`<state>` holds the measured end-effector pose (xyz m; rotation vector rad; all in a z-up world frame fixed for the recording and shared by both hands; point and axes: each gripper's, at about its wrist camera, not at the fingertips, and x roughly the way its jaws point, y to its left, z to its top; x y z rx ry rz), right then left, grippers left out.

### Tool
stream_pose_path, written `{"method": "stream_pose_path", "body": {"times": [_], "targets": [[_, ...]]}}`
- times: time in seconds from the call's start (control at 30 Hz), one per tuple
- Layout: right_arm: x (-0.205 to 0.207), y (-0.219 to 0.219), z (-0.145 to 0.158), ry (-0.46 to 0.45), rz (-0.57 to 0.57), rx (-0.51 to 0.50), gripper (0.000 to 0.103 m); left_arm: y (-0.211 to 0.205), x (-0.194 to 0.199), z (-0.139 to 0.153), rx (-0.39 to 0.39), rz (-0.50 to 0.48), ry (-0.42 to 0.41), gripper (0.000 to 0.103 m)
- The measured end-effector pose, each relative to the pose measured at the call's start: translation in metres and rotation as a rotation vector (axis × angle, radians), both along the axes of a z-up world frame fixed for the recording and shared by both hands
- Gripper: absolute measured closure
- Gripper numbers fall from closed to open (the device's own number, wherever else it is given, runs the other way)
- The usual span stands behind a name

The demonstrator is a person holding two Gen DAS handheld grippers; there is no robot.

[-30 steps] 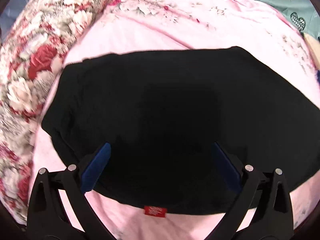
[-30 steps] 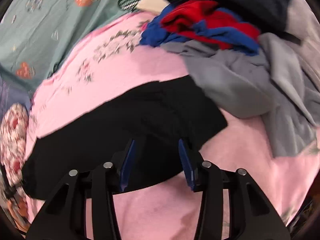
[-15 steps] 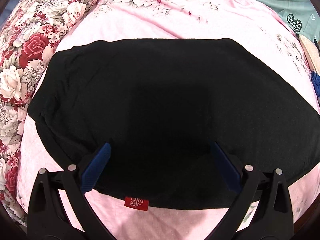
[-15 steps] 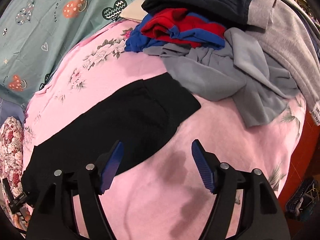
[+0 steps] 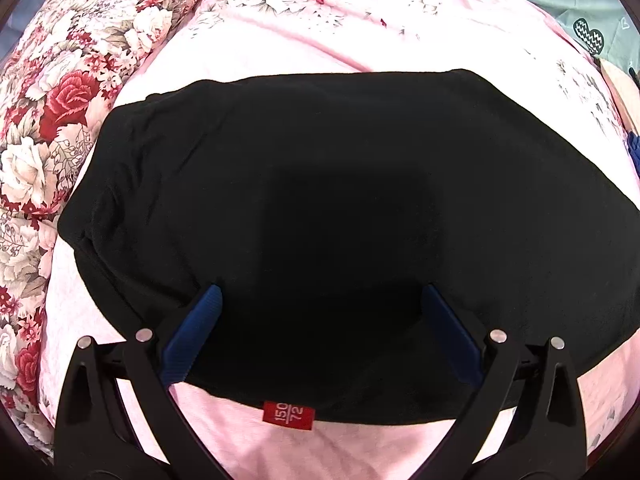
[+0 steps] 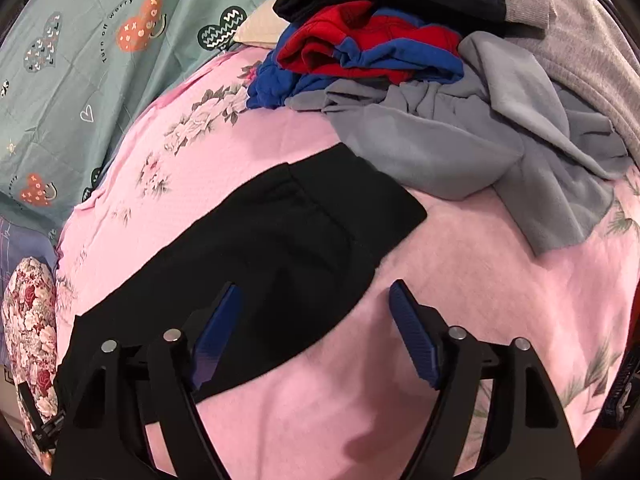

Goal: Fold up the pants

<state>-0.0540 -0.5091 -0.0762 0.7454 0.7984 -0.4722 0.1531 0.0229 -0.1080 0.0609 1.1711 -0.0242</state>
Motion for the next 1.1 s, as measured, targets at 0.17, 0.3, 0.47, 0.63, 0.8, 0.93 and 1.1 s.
{"method": "stream_pose_path", "body": {"times": [0.17, 0.3, 0.47, 0.63, 0.8, 0.93, 1.1], "targets": [[0.008, -0.006, -0.004, -0.071, -0.004, 0.048, 0.022, 0.003, -0.006, 0.012, -0.031, 0.007, -0.027, 0.002], [0.011, -0.016, -0.006, -0.089, -0.014, 0.059, 0.032, -0.001, 0.000, 0.001, -0.012, -0.002, -0.001, 0.002], [0.021, -0.020, -0.009, -0.043, -0.036, 0.067, 0.083, -0.004, 0.002, -0.003, 0.020, -0.015, -0.019, 0.002], [0.045, 0.053, 0.058, -0.131, 0.176, -0.132, 0.088, 0.013, 0.004, 0.008, -0.019, 0.003, -0.031, 0.002], [0.102, 0.172, 0.104, -0.203, 0.487, -0.236, 0.088, 0.033, -0.005, 0.030, -0.053, 0.044, -0.089, 0.002], [0.152, 0.266, 0.082, -0.140, 0.698, -0.263, 0.088, 0.054, -0.011, 0.035, -0.054, 0.084, -0.107, 0.002], [0.187, 0.364, 0.014, 0.120, 0.914, -0.349, 0.080, 0.062, -0.020, 0.038, -0.058, 0.104, -0.103, 0.002]]}}
